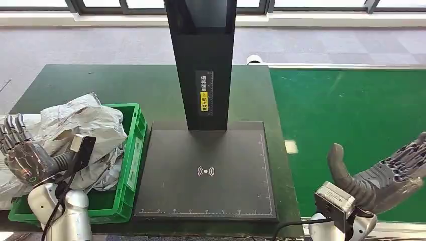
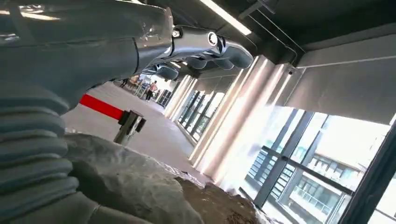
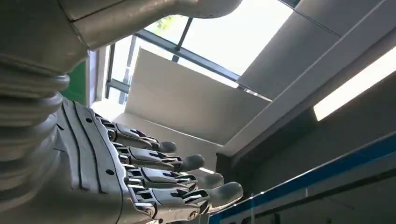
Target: Moved the parcel from conveyor to table for the left to box.
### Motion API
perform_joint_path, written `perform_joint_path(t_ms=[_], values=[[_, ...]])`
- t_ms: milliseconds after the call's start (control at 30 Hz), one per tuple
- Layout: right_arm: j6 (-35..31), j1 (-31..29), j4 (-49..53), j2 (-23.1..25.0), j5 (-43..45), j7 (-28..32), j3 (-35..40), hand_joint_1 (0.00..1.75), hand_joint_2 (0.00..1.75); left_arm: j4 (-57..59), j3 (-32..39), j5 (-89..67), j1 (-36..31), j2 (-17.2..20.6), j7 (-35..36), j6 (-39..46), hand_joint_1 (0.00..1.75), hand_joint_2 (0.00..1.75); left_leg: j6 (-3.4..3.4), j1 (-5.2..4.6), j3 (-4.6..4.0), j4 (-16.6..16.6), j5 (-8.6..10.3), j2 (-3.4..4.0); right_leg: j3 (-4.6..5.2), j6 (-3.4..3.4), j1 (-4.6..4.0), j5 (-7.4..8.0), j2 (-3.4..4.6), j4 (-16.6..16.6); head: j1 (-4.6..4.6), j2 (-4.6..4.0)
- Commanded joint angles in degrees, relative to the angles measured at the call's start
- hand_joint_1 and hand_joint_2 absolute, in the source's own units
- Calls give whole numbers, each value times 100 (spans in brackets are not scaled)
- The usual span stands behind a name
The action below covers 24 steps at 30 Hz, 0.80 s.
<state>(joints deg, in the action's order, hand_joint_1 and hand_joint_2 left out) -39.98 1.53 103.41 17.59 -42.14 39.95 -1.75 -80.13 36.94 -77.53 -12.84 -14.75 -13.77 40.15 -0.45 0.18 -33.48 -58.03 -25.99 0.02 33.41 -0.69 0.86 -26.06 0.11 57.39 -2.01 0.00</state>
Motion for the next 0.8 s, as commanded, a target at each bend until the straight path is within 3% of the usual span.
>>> perform_joint_path(t_ms=[33,133,267,533,567,600,800], values=[[-2,-74,-303,191,14,5,-384,0,175,220,128,202,-177,57,-259,-15,0,0,-2,6,9,12,3,-6,-13,7,-7,2,-7,-14,0,2],[-2,-76,-294,201,2,5,-382,0,175,-14,316,362,-231,-91,-568,-15,0,0,-3,7,8,11,3,-6,-12,7,-8,2,-7,-12,0,2],[-2,-98,-343,228,-12,5,-404,0,175,-469,1041,1005,-506,-525,-1808,-15,0,0,-1,11,2,2,0,-1,-8,6,-12,3,-2,-11,0,0],[-2,-100,-345,228,-12,5,-404,0,175,-481,1063,1031,-518,-525,-1857,-15,0,0,-3,9,7,11,4,-3,-12,8,-10,4,-4,-15,0,0],[-2,-88,-428,241,4,5,-428,0,175,-1201,343,1751,-403,-525,-2577,-15,0,0,-2,7,5,6,2,-6,-10,6,-7,1,-7,-9,0,0],[-2,-109,-453,241,10,5,-439,0,175,-2214,36,4540,65,-525,-2623,-15,0,0,-3,8,7,9,4,-9,-13,7,-9,2,-10,-13,0,0],[-2,-163,-526,241,8,5,-488,0,175,-2717,-224,4717,326,-525,-2623,-15,0,0,-2,11,8,9,-7,22,-6,6,-10,-1,15,-10,2,2]])
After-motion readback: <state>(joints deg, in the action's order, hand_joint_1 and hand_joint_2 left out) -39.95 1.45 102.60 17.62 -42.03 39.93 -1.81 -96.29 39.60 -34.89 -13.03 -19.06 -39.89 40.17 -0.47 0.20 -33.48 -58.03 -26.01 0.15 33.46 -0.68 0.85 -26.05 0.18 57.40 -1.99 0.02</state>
